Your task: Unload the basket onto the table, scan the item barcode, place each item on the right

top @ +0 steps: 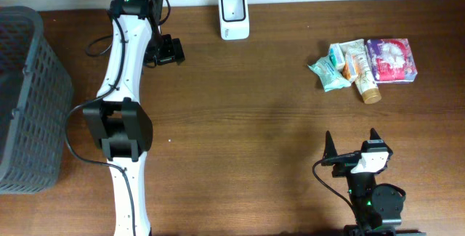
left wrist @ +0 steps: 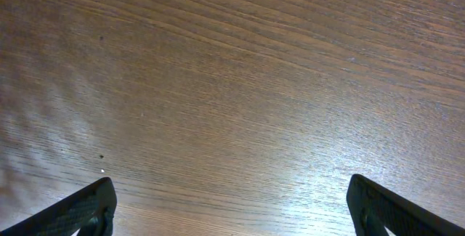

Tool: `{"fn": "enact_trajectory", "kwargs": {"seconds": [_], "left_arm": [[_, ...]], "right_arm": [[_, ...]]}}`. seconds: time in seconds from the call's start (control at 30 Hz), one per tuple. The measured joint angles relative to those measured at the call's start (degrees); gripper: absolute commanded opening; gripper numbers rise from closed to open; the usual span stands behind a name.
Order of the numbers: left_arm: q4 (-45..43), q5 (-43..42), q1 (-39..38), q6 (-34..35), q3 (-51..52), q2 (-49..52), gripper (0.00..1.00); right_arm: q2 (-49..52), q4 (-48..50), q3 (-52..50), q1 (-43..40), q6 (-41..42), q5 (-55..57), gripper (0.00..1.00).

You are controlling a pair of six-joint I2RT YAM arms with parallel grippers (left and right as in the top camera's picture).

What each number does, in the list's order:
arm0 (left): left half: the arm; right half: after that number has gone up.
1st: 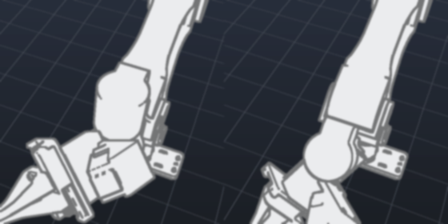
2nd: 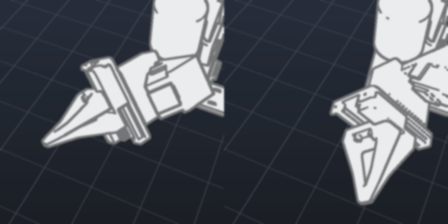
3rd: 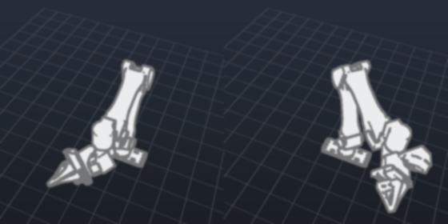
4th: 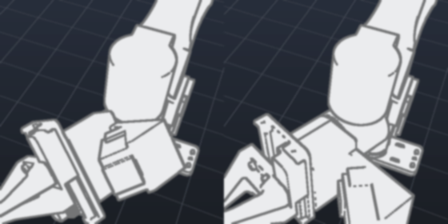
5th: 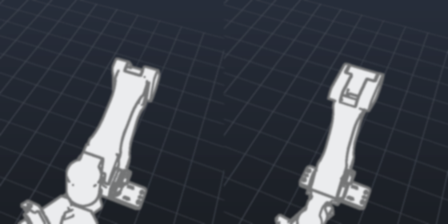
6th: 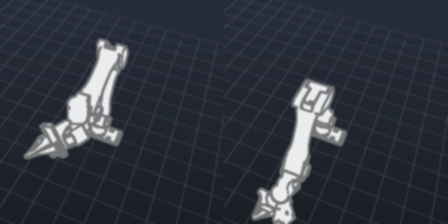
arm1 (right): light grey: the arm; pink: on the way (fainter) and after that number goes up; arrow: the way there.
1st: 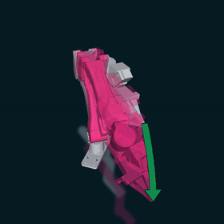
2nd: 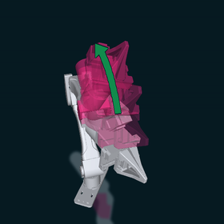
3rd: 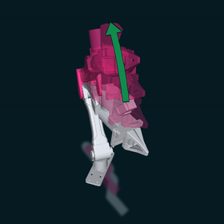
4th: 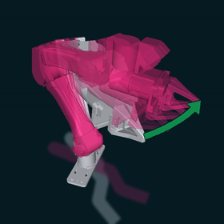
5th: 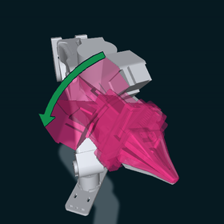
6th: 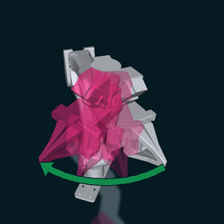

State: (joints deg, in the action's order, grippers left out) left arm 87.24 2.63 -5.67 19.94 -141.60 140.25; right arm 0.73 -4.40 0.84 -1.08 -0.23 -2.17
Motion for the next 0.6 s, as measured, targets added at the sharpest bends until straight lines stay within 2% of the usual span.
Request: {"fn": "enact_trajectory", "kwargs": {"seconds": [0.13,0.2,0.23,0.33,0.4,0.43,0.5,0.6], "left_arm": [[0.8,0.1,0.0,0.0,0.0,0.0,0.99],[1.5,0.8,0.0,0.0,4.9,-2.9,0.99],[-1.3,0.9,0.0,0.0,9.4,-6.1,0.99],[-17.9,1.2,-0.2,0.0,33.1,-22.0,0.99],[-22.0,1.3,-0.9,-1.6,44.0,-32.9,0.99],[-25.2,1.3,-1.4,-4.9,51.3,-40.9,0.99],[-28.1,1.3,-1.7,-10.4,59.0,-48.4,0.99],[-37.0,1.3,-1.7,-13.8,73.7,-59.5,0.99]], "right_arm": [[0.0,0.0,0.0,0.0,0.0,0.0,0.99],[0.0,0.0,0.0,0.0,0.0,0.0,0.99],[0.0,0.0,0.0,0.0,0.0,0.0,0.99],[0.0,0.1,0.0,0.0,0.0,0.0,0.99],[-0.1,0.1,0.0,0.0,0.0,0.0,0.99],[-0.1,0.0,0.0,0.0,0.0,0.0,0.99],[-0.1,0.0,0.0,0.0,0.0,0.0,0.99],[-0.1,0.1,0.0,0.0,0.0,0.0,0.99]]}}
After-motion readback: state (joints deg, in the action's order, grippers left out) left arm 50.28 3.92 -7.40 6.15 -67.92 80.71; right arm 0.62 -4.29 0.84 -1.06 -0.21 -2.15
